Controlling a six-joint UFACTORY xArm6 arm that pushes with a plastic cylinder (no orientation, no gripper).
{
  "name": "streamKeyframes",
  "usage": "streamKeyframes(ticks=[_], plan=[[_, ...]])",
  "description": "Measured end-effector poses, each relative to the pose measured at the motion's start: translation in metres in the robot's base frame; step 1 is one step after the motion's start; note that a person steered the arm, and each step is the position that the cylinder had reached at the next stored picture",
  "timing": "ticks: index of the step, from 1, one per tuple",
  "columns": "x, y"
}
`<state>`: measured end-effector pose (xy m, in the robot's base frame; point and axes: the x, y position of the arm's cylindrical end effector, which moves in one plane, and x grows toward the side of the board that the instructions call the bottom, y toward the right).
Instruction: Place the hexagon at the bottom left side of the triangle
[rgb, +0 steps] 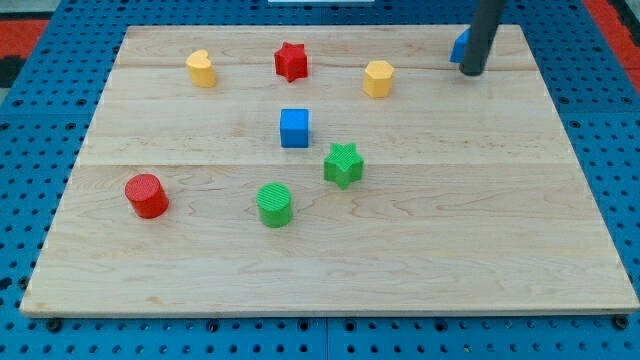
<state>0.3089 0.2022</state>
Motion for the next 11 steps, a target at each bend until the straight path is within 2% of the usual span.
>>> streamKeyframes(ticks=[1,2,3,4,5,6,8,9,10,11], plan=[[0.025,0.020],[-0.024,0.024],[-0.052,0.022],[0.009,0.045],[0.047,-0.030],[0.036,-0.102],[0.009,-0.189],[-0.012,-0.106],[-0.029,-0.075],[0.034,-0.085]])
